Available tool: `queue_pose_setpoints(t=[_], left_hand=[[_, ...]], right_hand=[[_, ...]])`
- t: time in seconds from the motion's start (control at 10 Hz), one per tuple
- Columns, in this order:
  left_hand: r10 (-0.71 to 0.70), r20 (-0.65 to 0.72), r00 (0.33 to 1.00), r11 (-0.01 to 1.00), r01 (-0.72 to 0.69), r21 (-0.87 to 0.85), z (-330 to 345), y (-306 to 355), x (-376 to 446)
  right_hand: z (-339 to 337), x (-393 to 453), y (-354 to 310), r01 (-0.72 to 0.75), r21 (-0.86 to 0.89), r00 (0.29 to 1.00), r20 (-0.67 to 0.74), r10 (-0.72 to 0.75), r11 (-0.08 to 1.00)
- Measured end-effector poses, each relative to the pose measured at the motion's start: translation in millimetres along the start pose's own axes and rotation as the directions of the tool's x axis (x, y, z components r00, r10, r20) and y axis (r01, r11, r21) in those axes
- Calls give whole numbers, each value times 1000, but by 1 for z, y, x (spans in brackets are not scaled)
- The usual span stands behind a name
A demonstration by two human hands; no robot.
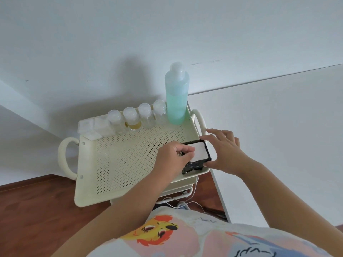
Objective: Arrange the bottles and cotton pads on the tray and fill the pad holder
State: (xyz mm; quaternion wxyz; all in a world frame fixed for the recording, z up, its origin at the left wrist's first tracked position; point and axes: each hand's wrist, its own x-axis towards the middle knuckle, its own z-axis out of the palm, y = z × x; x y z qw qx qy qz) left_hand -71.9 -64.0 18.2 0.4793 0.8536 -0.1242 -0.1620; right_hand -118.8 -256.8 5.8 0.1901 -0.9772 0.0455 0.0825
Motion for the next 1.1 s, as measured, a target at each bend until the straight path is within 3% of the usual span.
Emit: queue_pose_setpoints(t=[0.3, 0.4, 0.5, 0.6, 0.8, 0.9, 1.0, 1.1], left_hand=[[245, 24, 969, 896, -235, 377, 0, 2, 6], [393, 168, 904, 772, -423, 475, -1, 7, 10], [395, 326, 859, 708, -511, 487, 2, 13, 18], [364, 379, 851, 619, -525, 583, 6, 15, 22], [382, 352, 855, 576, -518, 632, 5, 8, 22], [395, 316, 863, 657, -505, 560, -8, 4, 20], [418, 135, 898, 775, -431, 462, -31, -5, 12], [252, -53, 966, 891, -211, 401, -59, -41, 6]], right_hand=[[-3, -1, 0, 19, -21, 1000, 1, -19, 1000], [-2, -1, -1, 33, -34, 999, 1, -33, 999], [-2, 0, -3, 46, -46, 999, 3, -46, 998], [-3, 0, -5, 42, -50, 999, 6, -42, 998], [-2, -1, -5, 42, -61, 999, 4, -41, 997], [-1, 0, -4, 36, -69, 999, 14, -35, 997], [-3, -2, -7, 33, -53, 999, 6, -32, 998], [-8, -1, -7, 24, -59, 999, 37, -21, 998]])
